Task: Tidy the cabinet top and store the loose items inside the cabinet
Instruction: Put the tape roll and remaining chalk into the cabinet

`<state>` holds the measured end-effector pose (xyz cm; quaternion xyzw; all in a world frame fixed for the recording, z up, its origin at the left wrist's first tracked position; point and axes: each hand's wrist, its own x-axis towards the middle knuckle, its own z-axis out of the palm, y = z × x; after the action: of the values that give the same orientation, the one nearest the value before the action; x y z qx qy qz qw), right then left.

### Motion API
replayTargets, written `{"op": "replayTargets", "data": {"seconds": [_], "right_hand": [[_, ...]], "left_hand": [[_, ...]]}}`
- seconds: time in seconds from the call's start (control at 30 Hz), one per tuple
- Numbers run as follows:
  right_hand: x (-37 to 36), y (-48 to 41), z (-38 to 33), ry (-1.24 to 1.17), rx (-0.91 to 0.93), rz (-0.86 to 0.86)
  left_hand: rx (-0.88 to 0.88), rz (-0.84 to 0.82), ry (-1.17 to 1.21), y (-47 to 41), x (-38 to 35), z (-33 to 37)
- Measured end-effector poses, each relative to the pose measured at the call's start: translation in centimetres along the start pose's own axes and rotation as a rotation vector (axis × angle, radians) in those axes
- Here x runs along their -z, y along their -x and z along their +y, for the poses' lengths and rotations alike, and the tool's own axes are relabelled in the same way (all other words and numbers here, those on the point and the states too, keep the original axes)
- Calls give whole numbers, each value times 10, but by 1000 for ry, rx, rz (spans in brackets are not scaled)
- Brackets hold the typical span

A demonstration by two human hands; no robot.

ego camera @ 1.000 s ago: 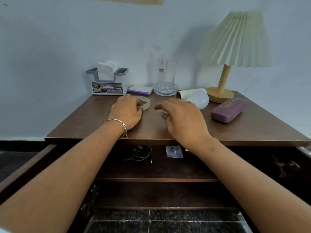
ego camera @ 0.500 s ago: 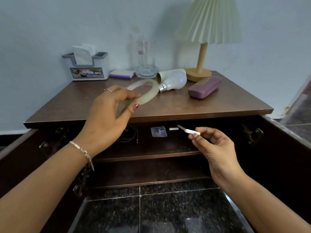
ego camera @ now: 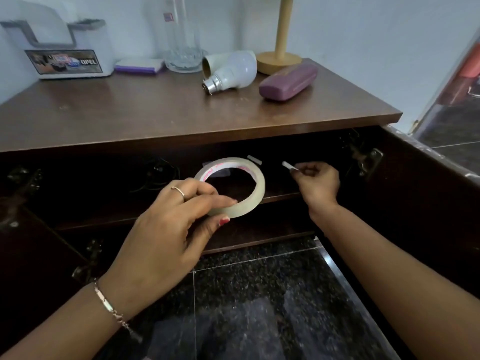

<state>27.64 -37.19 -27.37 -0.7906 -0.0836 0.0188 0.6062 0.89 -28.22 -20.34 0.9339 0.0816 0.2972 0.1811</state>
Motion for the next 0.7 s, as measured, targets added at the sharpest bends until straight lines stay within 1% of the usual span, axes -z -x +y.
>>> {"op": "replayTargets", "data": {"seconds": [0.23,0.43,0.5,0.6,0.7], "right_hand": [[-13,-16,2,347,124,-55],[-27,-28,-4,511,131,-76],[-30,-31,-3,557,161,-84],[-29,-30,3,539,206,-85],[-23,-21,9,410,259,-16]], "left_hand": [[83,-130,-4,7,-34,-27],[114,-171,-5,15,-47,-42],[120,-172,-7,17,-49,-45],[124,-171,1,20,-51,-50],[135,-170,-5,23,-53,-54]]}}
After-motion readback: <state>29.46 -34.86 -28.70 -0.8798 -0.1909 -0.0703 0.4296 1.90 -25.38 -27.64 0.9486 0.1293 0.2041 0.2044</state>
